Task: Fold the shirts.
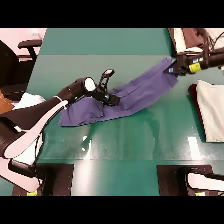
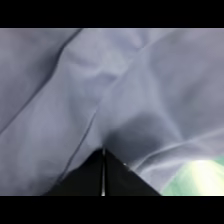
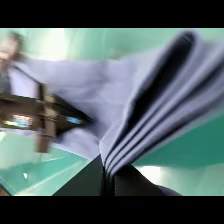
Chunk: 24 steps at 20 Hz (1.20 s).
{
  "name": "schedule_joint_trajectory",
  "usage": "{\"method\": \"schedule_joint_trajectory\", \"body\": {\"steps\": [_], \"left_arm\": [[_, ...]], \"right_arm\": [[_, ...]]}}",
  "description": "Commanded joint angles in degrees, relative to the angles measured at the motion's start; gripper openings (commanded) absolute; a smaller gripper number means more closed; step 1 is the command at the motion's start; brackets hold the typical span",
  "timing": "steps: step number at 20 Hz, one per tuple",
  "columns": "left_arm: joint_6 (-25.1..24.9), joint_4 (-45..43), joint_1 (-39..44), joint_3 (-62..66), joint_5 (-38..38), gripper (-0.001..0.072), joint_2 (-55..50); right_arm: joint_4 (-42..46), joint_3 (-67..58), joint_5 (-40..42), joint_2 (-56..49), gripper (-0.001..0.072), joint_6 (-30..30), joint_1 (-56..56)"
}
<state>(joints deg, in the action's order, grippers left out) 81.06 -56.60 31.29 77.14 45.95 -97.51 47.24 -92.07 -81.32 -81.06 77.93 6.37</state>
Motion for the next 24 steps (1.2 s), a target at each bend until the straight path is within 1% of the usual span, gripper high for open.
{"method": "schedule_joint_trajectory", "body": {"steps": [1,6,9,12,14,15,17,20,21,22,23,24], "left_arm": [[0.0,0.0,0.4,0.3,-0.6,0.0024,-0.9],[0.1,-0.2,0.2,0.9,-4.8,0.0024,-0.9],[0.2,-0.3,-3.2,5.7,1.5,0.0024,1.0],[0.0,-1.4,-10.9,9.6,4.7,0.0024,9.1],[0.0,-4.8,-17.1,11.5,5.6,0.0025,16.3],[0.0,-6.7,-20.0,12.2,5.7,0.0025,19.8],[0.0,-10.8,-25.5,12.9,5.8,0.0025,26.6],[0.0,-12.7,-32.0,12.9,7.4,0.0025,34.0],[0.0,-12.7,-33.4,12.9,8.3,0.0025,35.3],[0.0,-12.7,-34.5,12.9,9.3,0.0025,36.0],[0.0,-12.7,-35.1,12.9,10.4,0.0025,36.4],[0.0,-12.7,-35.1,12.9,12.0,0.0025,36.5]], "right_arm": [[-1.9,-5.7,0.0,1.1,0.0016,2.2,4.5],[-6.2,-6.2,2.7,0.9,0.0016,2.1,11.6],[-7.1,-6.2,4.9,0.8,0.0016,-0.4,16.3],[-7.3,-6.3,8.4,0.3,0.0016,-0.5,21.4],[-7.5,-6.3,12.4,-1.6,0.0016,-1.4,25.8],[-9.6,-6.4,14.5,-3.3,0.0016,-2.9,28.3],[-14.3,-9.8,16.7,-8.8,0.0017,-5.5,33.0],[-14.1,-19.5,17.4,-19.1,0.0027,-6.6,40.2],[-14.2,-21.8,17.4,-22.2,0.0198,-6.6,42.4],[-14.2,-23.8,16.8,-24.6,0.0462,-6.6,44.1],[-14.1,-25.3,16.0,-26.5,0.0552,-6.6,45.4],[-14.0,-25.5,15.5,-27.3,0.0552,-6.6,45.8]]}}
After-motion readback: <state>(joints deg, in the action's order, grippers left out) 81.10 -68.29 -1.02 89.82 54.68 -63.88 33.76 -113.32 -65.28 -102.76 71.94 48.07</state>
